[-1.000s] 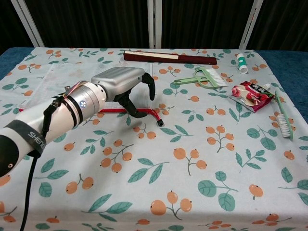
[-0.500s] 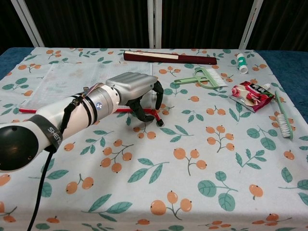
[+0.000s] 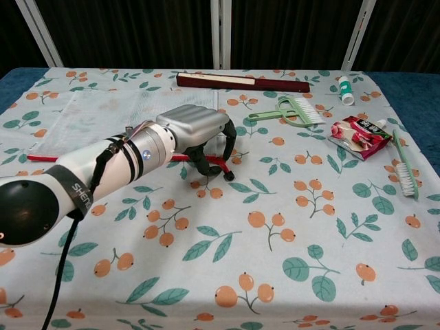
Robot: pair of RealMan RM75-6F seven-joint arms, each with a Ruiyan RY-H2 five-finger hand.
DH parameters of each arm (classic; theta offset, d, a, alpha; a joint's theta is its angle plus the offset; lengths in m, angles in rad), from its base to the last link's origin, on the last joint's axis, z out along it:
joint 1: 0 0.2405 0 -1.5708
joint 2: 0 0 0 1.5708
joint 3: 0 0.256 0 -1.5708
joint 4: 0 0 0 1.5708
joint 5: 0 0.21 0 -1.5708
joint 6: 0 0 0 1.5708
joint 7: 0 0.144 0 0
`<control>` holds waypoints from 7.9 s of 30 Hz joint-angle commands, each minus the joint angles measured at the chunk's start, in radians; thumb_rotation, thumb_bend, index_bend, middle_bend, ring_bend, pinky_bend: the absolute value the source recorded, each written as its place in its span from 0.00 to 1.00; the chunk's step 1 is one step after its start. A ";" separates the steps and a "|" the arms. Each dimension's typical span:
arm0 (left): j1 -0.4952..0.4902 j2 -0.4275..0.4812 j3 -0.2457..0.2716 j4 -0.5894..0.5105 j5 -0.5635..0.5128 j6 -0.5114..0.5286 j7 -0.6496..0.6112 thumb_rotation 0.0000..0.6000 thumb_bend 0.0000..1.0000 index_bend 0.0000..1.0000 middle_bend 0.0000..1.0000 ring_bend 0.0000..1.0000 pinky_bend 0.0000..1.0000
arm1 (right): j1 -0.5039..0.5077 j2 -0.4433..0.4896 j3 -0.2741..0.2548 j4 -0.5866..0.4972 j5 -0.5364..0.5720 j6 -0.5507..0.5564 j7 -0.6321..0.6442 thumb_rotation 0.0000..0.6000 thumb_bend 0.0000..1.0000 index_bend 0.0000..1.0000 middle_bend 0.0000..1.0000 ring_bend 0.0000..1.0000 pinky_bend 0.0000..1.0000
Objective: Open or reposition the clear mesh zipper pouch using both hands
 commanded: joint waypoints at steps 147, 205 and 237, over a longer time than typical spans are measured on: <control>0.577 0.053 0.016 -0.470 0.278 0.742 -0.192 1.00 0.44 0.77 0.81 0.72 0.61 | 0.954 -0.499 0.320 0.121 0.279 -0.657 0.045 1.00 0.43 0.87 0.42 0.13 0.08; 0.464 0.022 -0.034 -0.092 0.006 0.383 -0.048 1.00 0.44 0.77 0.80 0.71 0.61 | 0.730 -0.154 0.225 -0.139 0.018 -0.393 0.343 1.00 0.43 0.92 0.46 0.16 0.08; 0.520 0.290 -0.090 -0.379 -0.081 0.507 0.027 1.00 0.15 0.16 0.25 0.23 0.42 | 0.662 -0.338 -0.027 0.042 -0.247 -0.301 0.101 1.00 0.38 0.91 0.44 0.17 0.08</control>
